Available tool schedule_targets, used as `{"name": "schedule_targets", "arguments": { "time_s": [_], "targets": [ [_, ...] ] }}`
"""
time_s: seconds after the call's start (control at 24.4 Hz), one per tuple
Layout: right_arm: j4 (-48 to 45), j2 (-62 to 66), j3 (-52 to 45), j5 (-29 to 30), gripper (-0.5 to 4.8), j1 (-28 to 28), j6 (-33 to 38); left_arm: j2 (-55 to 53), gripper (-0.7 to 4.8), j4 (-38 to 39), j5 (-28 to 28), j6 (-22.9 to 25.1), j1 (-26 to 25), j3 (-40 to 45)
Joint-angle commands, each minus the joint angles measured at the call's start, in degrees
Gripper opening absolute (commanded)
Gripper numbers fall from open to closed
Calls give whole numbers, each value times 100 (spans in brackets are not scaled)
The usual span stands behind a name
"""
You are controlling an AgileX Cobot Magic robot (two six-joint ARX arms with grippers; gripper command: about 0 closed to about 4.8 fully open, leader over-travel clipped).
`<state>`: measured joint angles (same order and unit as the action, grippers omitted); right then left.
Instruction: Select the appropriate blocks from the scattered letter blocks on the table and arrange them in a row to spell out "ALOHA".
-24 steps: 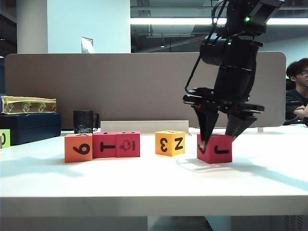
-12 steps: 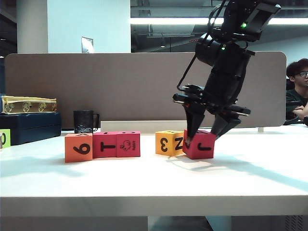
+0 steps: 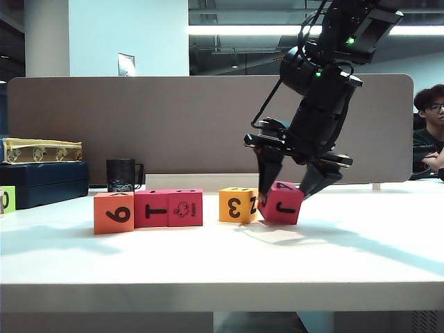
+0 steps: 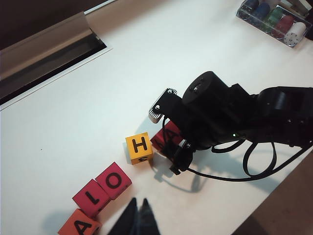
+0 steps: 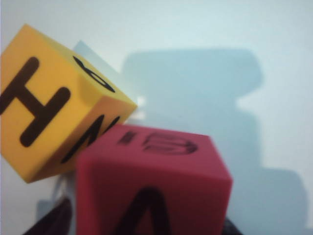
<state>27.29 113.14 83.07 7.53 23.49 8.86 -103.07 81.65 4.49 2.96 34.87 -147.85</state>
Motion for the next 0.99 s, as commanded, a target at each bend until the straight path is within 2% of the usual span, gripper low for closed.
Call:
{"name": "schedule_targets", "arguments": {
  "time_s": [0.04, 0.25, 0.37, 0.62, 0.86, 0.99],
  "targets": [
    [-68, -13, 13, -24, 352, 17, 15, 33, -6, -68, 7, -15, -2, -4],
    [-179, -13, 13, -289, 352, 17, 13, 33, -6, -68, 7, -15, -2, -4],
    [-289, -22, 44, -245, 352, 17, 15, 22, -6, -66, 7, -15, -2, -4],
    [92, -24, 426, -249, 429, 17, 13, 13, -6, -61, 9, -20, -2, -4],
    [153, -31, 549, -262, 432, 17, -85, 13, -6, -70, 7, -17, -2, -4],
    [162, -101, 549, -507, 431, 9, -186, 13, -6, -68, 4, -15, -4, -4]
  ]
}}
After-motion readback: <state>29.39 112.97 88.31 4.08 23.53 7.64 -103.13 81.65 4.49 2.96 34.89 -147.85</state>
